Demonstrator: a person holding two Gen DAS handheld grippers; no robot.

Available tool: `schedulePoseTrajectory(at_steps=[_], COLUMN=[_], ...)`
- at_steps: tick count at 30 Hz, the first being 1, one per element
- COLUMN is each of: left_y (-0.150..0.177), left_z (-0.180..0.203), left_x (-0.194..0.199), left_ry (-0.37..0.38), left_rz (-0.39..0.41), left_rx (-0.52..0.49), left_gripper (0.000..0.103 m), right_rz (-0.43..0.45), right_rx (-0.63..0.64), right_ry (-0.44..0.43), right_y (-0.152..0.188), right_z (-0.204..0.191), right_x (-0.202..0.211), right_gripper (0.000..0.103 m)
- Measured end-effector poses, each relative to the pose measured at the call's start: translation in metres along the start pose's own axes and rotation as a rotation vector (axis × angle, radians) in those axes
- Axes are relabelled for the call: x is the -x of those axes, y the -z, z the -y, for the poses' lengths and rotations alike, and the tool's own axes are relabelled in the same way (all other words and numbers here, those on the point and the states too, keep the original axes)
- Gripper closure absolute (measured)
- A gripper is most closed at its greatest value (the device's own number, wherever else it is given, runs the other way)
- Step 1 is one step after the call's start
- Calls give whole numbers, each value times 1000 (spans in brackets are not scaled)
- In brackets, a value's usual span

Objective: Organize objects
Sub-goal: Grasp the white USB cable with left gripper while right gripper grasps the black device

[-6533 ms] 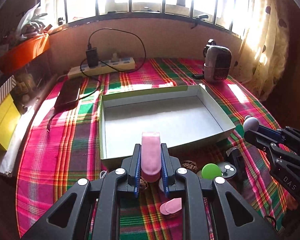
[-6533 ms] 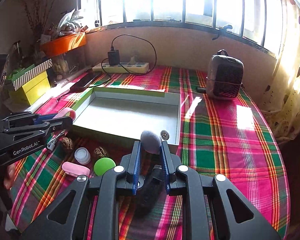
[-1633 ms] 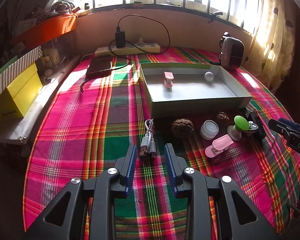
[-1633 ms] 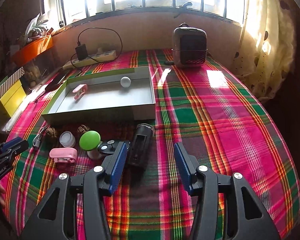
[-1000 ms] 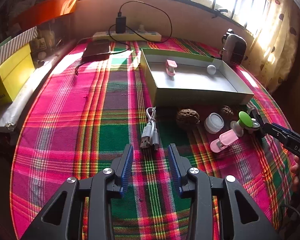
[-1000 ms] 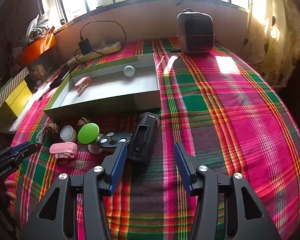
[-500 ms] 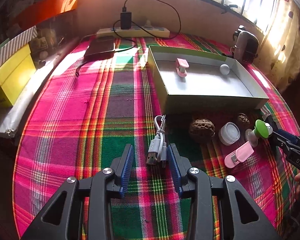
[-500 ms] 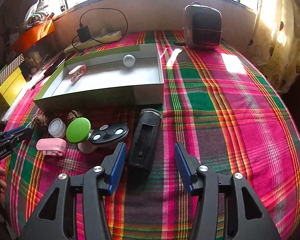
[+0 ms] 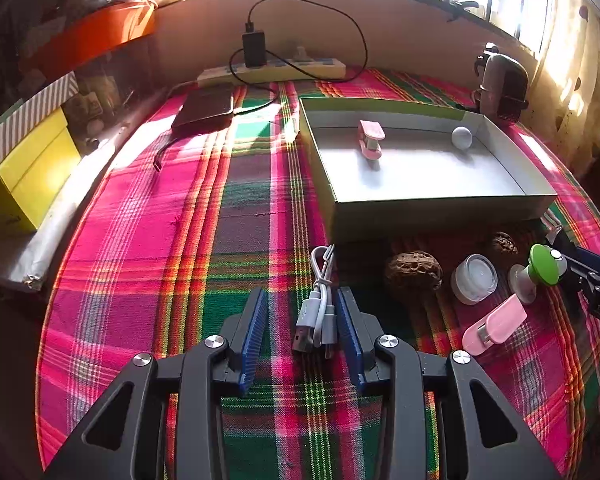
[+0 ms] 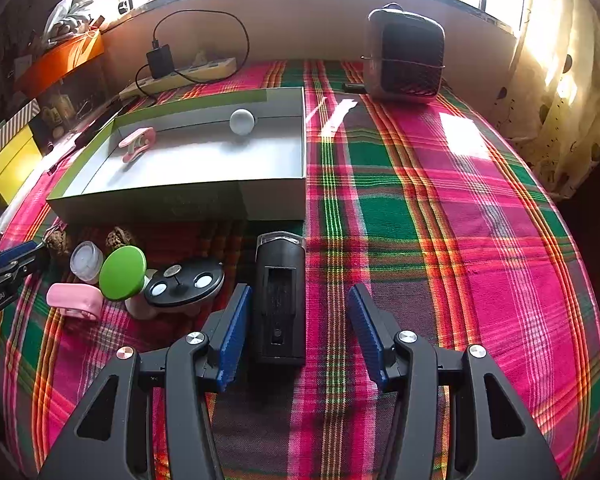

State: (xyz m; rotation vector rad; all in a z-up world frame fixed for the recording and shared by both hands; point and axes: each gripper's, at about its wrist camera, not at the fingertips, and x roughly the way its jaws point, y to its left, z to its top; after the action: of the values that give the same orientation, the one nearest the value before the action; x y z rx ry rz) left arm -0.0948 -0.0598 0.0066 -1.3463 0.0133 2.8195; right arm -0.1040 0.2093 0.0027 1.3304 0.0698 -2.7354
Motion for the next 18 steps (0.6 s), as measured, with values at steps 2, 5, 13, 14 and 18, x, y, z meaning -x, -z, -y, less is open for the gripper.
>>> schedulePoseTrajectory(at_steps=[2,5,13,14,18], left_y=[0,-1,-1,-1,-1], left_z=[0,0,4,5,7], left_x=[0,0,0,0,0], left_ry=[-2,-10,-12,-13,-16], left_rz=[-1,-2,-1,-2,-2], left_rx=[8,13,16,17,19], left_gripper=[69,69,81,83,86], right_rz=[0,0,0,0,4], right_rx=[10,12,22,26,31], right_ry=[0,-7,-11,-11,-14], right_y=[-1,-1,-1,0,2], right_z=[0,1,2,2,3], right_x=[-1,-1,-1,0,2], right_gripper=[52,52,52,53,65])
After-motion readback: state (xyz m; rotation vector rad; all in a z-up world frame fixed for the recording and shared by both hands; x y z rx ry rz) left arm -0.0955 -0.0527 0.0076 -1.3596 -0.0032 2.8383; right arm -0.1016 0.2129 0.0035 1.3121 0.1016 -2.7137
